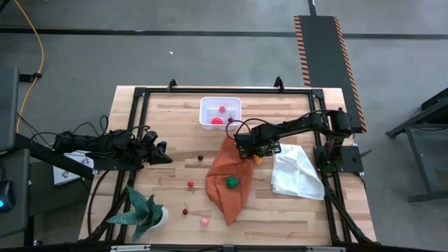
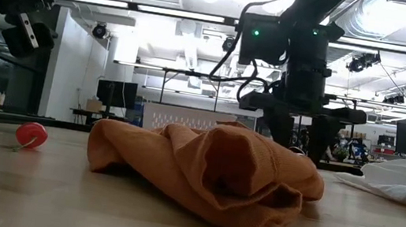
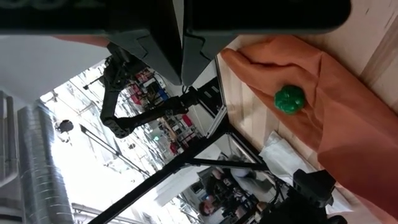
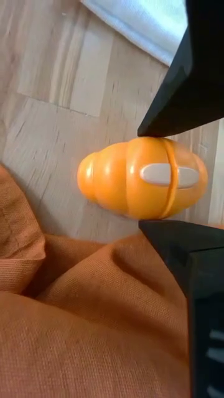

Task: Pick and placing Produce into tupperware
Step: Put the orange croissant into the white basket

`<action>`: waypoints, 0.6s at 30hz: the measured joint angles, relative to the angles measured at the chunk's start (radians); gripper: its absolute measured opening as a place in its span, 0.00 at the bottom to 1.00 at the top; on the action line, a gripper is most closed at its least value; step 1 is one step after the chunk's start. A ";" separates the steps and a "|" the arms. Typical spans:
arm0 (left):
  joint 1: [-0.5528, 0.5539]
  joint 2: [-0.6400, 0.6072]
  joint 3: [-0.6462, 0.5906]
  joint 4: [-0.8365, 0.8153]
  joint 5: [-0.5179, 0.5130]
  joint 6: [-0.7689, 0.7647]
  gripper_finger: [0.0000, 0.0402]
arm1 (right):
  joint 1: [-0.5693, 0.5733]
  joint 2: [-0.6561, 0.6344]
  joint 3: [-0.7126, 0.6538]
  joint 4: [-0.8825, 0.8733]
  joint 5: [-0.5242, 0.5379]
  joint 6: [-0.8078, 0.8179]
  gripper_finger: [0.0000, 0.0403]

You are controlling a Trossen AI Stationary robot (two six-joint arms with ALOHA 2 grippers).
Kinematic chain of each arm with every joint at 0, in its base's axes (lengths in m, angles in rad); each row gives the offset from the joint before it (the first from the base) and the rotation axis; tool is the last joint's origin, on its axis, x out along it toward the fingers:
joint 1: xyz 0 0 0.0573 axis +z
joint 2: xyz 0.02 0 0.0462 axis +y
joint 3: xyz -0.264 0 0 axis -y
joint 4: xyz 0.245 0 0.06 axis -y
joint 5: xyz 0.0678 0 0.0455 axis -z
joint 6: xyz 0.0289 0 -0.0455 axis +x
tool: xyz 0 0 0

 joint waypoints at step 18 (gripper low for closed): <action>0.000 0.000 0.000 0.002 0.009 -0.001 0.00 | 0.000 0.000 0.000 -0.041 0.015 -0.017 0.49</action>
